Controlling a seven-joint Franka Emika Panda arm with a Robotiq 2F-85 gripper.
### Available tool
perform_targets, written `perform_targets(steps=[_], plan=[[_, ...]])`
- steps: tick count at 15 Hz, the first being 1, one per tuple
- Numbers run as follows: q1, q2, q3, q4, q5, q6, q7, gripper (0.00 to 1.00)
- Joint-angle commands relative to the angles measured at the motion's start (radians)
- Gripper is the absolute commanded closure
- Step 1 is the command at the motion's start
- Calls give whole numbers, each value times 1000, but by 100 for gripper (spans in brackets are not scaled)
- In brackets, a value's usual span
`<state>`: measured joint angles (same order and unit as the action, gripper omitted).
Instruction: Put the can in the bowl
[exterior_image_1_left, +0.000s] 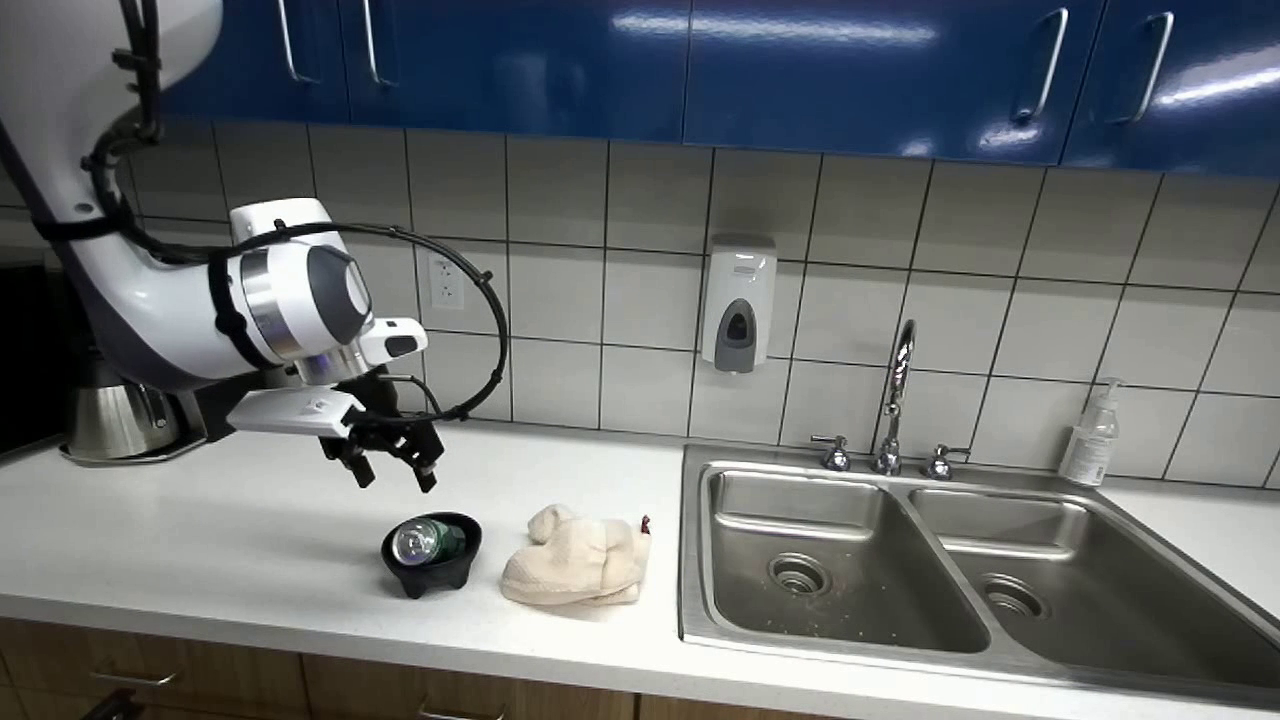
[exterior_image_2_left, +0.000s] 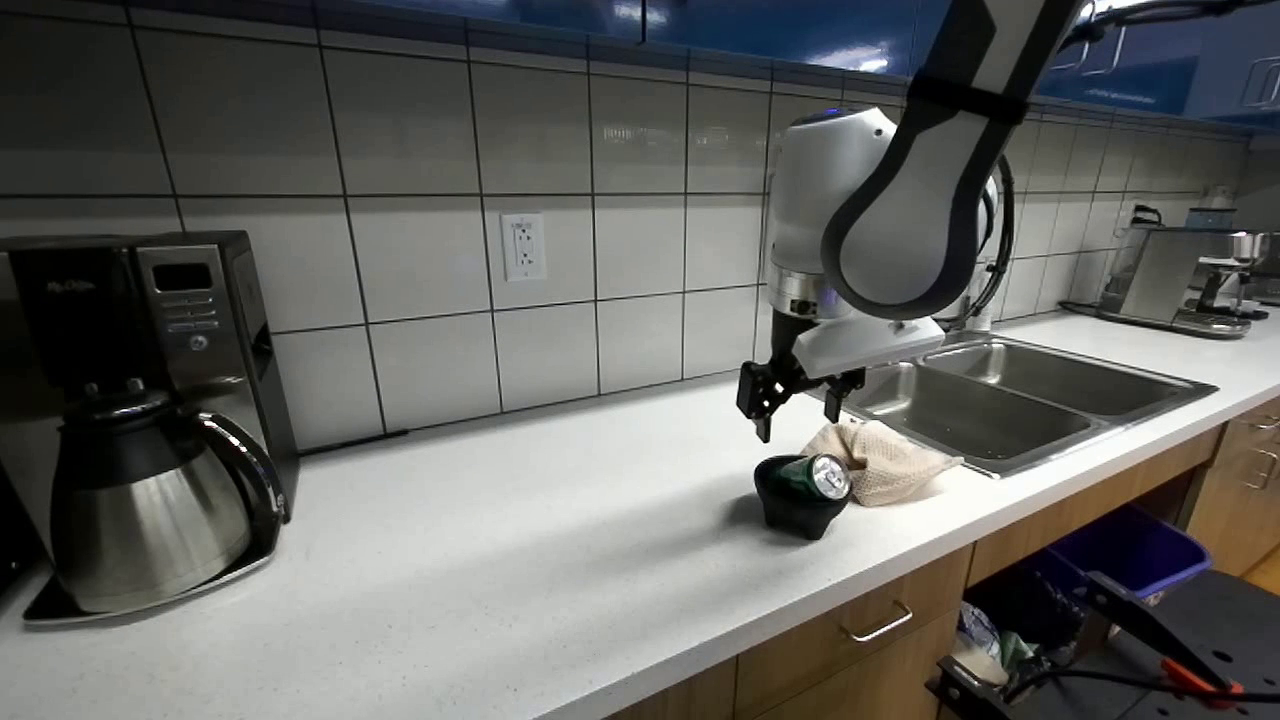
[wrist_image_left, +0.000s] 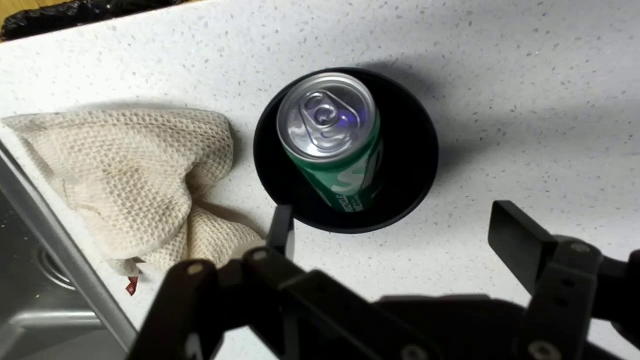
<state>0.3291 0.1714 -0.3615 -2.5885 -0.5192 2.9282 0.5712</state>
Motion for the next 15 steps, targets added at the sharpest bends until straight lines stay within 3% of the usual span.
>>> perform_targets(steps=[1, 4, 11, 13, 15], plan=[[7, -133, 11, -90, 13, -50, -15, 0], [9, -207, 19, -145, 31, -65, -28, 0], [6, -401, 35, -239, -93, -148, 77, 0], [41, -395, 30, -194, -52, -183, 77, 0], [27, -349, 19, -191, -52, -126, 40, 0]])
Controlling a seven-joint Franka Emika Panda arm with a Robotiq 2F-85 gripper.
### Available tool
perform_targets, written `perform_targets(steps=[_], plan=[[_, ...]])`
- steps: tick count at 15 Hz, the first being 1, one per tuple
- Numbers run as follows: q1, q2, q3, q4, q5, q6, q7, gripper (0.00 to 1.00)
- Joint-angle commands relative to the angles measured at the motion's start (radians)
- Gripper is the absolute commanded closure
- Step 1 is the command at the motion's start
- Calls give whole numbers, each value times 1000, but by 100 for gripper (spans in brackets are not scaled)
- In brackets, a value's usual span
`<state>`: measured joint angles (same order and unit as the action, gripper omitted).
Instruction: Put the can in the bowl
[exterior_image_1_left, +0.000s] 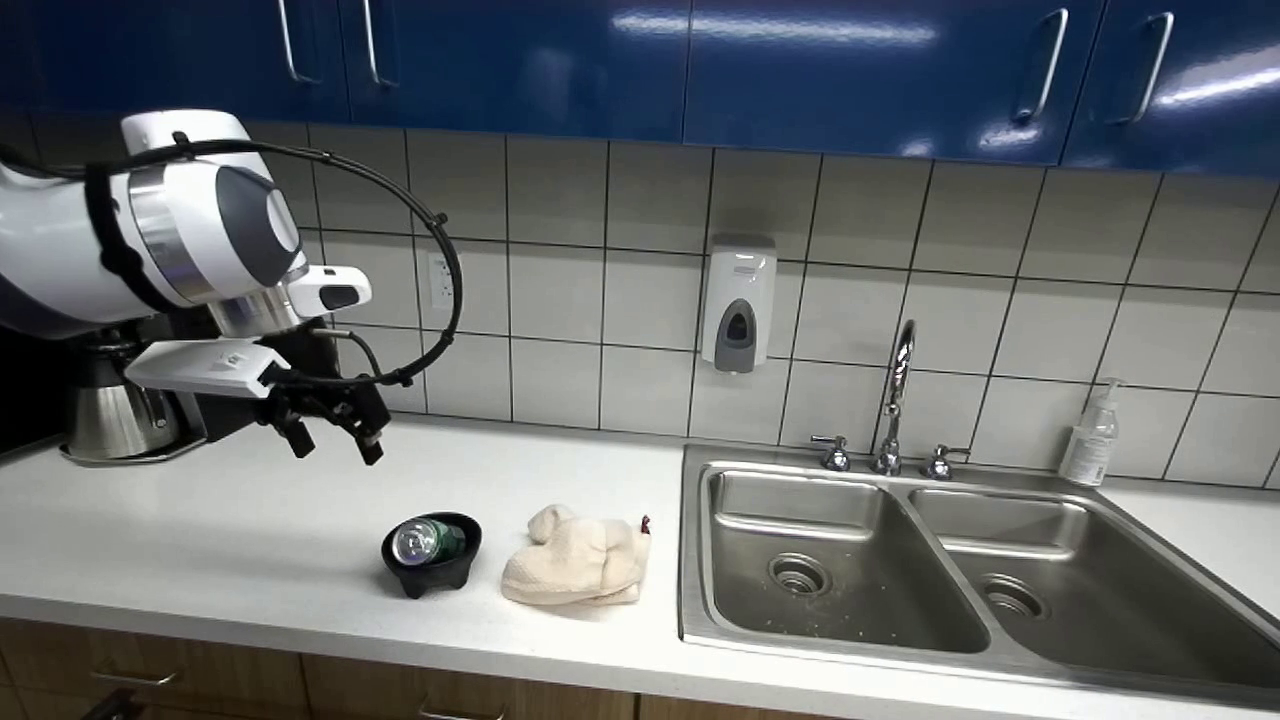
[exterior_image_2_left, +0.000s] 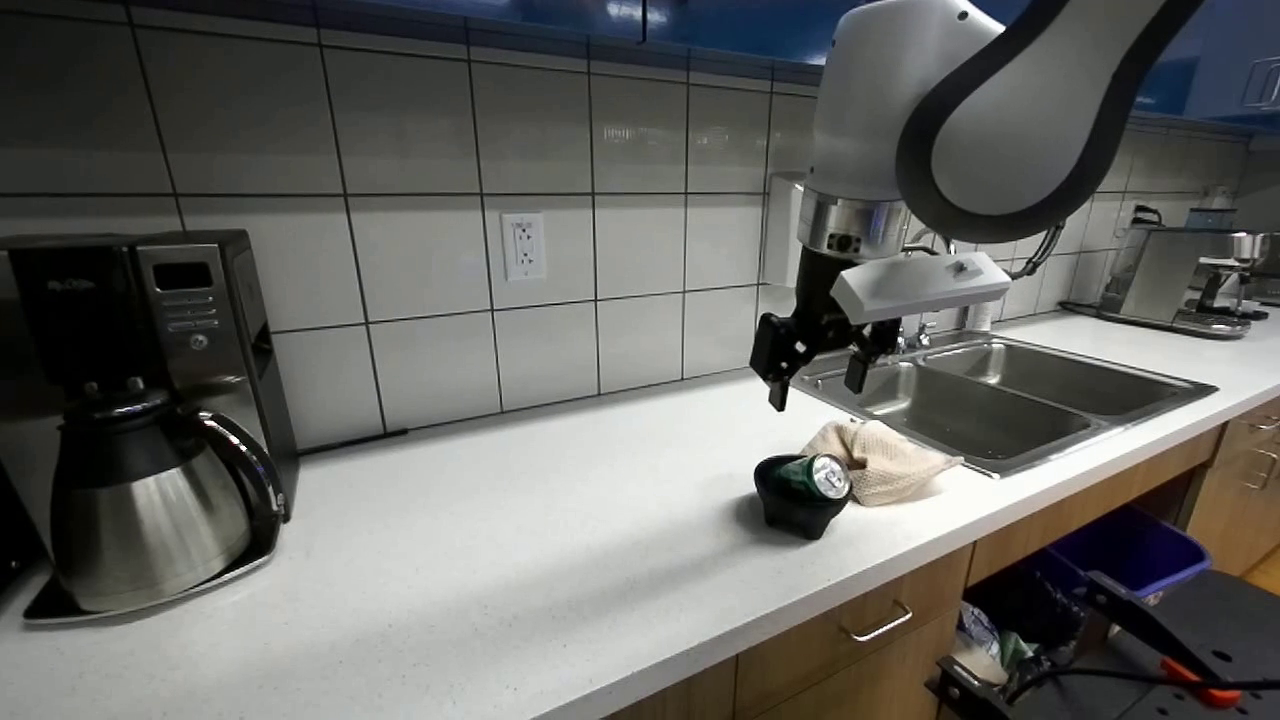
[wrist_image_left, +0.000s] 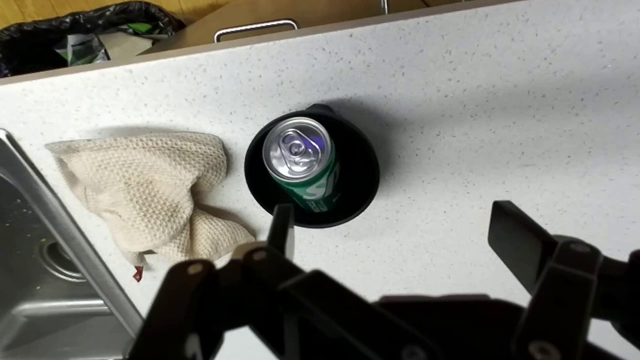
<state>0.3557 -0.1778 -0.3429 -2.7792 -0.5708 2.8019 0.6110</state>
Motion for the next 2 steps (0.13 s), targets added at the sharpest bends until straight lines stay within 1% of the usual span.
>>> perform_targets(steps=[1, 2], plan=[[0, 2, 0, 0, 0, 0, 0, 0], [0, 5, -1, 0, 0, 1, 0, 0]])
